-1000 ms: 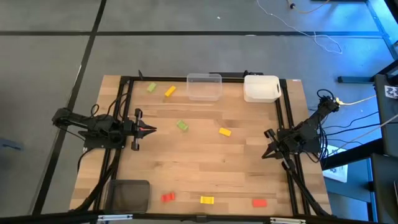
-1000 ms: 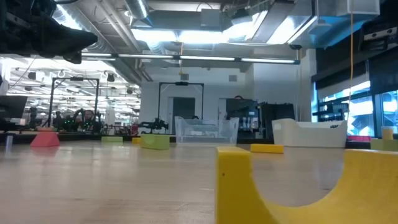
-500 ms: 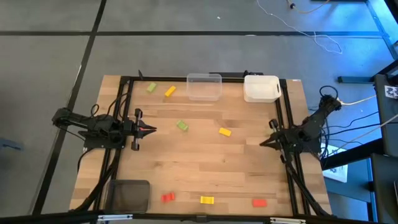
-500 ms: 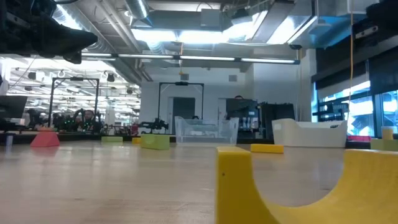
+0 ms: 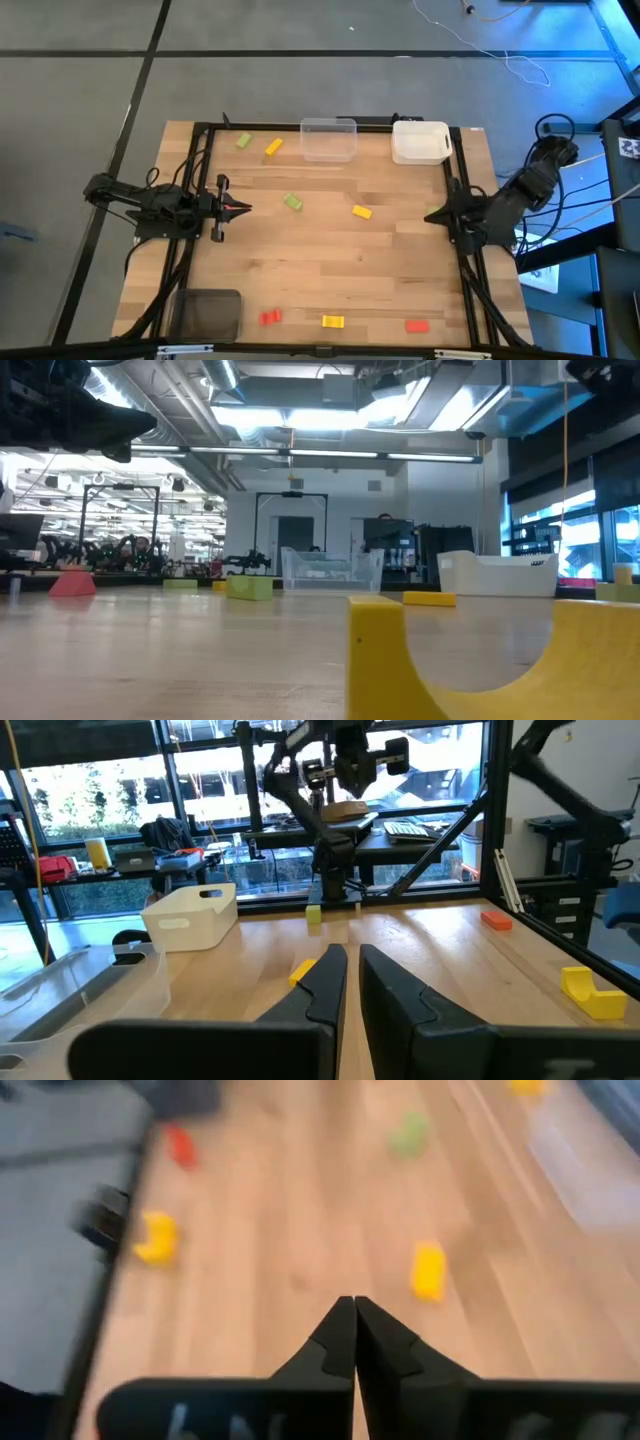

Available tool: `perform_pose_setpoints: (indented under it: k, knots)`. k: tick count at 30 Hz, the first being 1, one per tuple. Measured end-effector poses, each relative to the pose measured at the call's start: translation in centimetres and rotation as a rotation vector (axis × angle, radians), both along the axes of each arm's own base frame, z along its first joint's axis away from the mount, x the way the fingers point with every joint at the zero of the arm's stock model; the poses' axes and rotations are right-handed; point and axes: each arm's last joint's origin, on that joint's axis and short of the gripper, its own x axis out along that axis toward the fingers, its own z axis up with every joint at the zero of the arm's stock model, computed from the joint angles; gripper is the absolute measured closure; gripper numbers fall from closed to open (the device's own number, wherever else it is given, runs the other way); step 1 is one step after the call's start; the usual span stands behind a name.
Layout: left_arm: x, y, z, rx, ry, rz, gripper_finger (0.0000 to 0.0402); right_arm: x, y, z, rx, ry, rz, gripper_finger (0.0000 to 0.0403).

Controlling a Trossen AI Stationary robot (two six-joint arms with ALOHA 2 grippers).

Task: Sort & place blocks by color
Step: Put the middle yellow block into the transparent bin

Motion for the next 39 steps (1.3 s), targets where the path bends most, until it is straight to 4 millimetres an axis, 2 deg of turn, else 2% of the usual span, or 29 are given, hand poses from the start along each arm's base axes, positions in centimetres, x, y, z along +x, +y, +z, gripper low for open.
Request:
perform_pose_setpoints:
  k: [4,10,17,22,25,30,34,39]
  knots:
    - [0.0,0.0,0.0,0.0,0.0,-0.001,0.0376,0.5,0.2,1.6,-0.016,0.189,-0.122,0.0395]
    - [0.0,0.0,0.0,0.0,0.0,0.0,0.0376,1.5,-0.2,3.1,0.031,0.316,-0.269,0.0365]
    - [0.0,0.0,0.0,0.0,0.0,0.0,0.0376,3.1,-0.7,2.4,0.149,0.443,-0.372,0.0303]
    - [0.0,0.0,0.0,0.0,0.0,0.001,0.0376,4.5,-1.8,1.5,0.269,0.5,-0.61,0.0264]
    - [0.0,0.1,0.1,-0.006,-0.003,0.032,0.0376,5.5,-2.6,1.1,0.288,0.524,-0.684,0.0254]
    - [-0.5,0.5,1.9,-0.076,-0.017,0.131,0.0376,7.3,-3.9,0.4,0.319,0.594,-0.687,0.0252]
    - [-1.1,0.8,4.0,-0.062,0.09,0.181,0.0376,9.6,-5.2,-0.4,0.316,0.593,-0.65,0.0252]
    - [-1.2,0.9,6.0,-0.12,0.237,0.203,0.0376,13.1,-6.6,-1.8,0.275,0.559,-0.504,0.0252]
